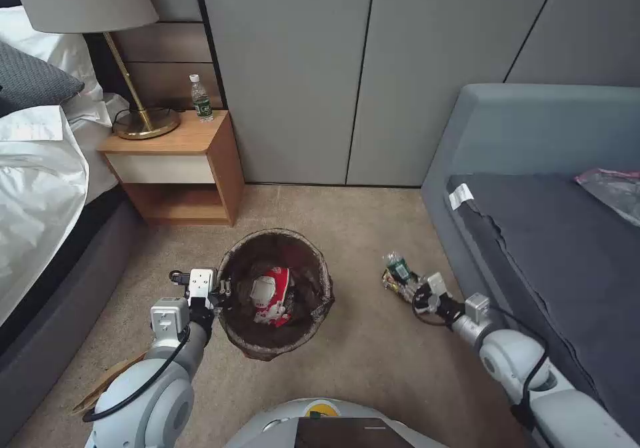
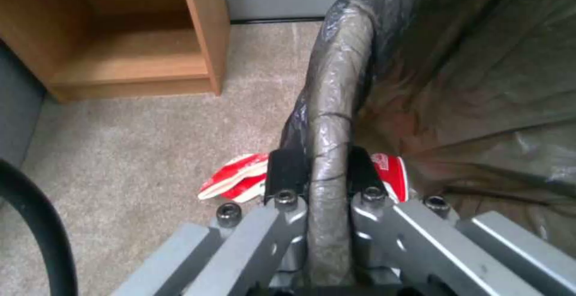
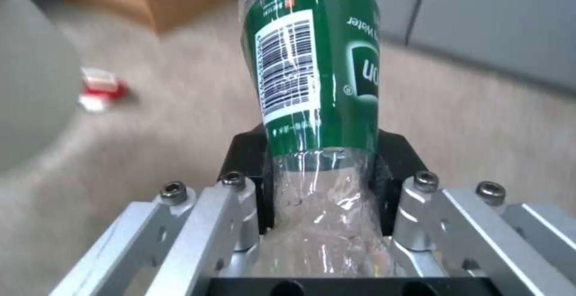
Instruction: Pick up the trash bin, then pick up the garbage from the floor and place it into the trash bin.
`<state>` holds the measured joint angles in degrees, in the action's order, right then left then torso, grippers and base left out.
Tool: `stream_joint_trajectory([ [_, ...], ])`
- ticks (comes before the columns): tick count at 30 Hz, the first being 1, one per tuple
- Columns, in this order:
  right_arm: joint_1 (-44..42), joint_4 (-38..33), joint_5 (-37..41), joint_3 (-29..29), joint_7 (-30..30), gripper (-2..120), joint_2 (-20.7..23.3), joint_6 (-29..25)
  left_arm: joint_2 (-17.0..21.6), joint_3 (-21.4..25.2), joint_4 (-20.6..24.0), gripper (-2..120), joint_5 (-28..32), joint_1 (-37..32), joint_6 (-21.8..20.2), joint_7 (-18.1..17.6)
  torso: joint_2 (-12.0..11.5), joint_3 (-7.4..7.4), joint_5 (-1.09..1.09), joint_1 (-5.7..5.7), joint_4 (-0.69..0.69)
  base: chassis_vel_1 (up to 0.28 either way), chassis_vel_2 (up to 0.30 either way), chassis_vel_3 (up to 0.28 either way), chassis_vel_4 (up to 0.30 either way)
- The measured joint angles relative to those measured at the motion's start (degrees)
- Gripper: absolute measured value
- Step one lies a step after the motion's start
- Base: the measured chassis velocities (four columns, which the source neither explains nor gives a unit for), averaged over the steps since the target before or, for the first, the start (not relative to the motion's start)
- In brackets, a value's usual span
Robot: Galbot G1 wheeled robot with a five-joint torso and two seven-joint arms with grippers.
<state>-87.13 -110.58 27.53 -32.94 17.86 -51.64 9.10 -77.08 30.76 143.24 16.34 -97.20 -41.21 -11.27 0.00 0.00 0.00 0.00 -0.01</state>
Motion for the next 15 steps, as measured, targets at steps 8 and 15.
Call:
stream_joint_trajectory([
  [8, 1.4, -12.2, 4.4, -2.2, -1.3, 28, 2.1, 3.1, 0.3, -0.2, 0.0, 2, 0.2, -0.1, -0.1, 0.0, 0.0, 0.00, -0.01, 0.00, 0.02, 0.000, 0.000, 0.000, 0.000],
  [15, 5.2, -19.6, 8.0, 1.2, -3.5, 28, 3.8, 6.2, 0.4, -0.6, 0.0, 2, 0.4, -0.1, -0.2, 0.0, 0.0, 0.00, -0.01, 0.00, 0.01, 0.000, 0.000, 0.000, 0.000],
])
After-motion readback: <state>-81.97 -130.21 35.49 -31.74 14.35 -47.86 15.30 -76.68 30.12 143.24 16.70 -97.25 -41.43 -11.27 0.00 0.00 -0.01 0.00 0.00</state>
